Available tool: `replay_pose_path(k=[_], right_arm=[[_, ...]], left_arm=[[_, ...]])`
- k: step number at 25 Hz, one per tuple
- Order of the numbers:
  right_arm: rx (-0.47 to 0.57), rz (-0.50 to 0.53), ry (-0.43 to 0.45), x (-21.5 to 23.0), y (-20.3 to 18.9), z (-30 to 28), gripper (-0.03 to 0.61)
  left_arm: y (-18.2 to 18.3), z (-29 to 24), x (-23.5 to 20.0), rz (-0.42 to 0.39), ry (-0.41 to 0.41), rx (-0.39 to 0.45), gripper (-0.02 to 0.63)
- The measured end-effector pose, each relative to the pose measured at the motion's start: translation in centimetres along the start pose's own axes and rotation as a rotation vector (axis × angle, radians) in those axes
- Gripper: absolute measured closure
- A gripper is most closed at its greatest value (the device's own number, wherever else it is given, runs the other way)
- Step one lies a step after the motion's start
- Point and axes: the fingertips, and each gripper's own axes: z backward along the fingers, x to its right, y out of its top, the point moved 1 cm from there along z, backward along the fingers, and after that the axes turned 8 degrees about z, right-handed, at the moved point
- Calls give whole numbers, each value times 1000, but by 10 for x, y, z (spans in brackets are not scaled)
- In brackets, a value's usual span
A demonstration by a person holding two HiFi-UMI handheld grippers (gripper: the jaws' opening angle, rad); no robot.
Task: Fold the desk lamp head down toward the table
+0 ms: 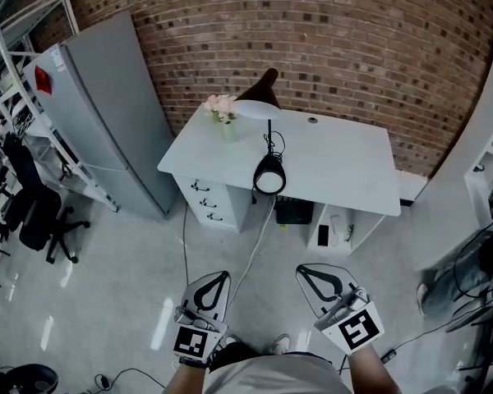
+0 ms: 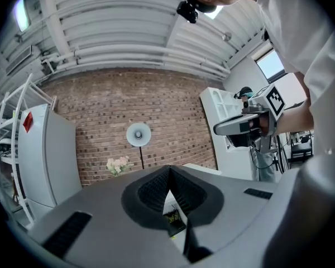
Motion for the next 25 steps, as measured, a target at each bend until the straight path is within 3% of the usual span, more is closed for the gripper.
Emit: replay_pose_path(k=[4,14,25], right_arm=[[14,-44,55,1,-9,6,560],[56,-25,107,2,-5,3,560],[36,-15,78,19,-15,-17,560]], left_arm=[[-3,-1,16,11,6,-12,606],[-6,-8,21,10,36,-20,606],[-16,-43,4,27,-8,-10,606]])
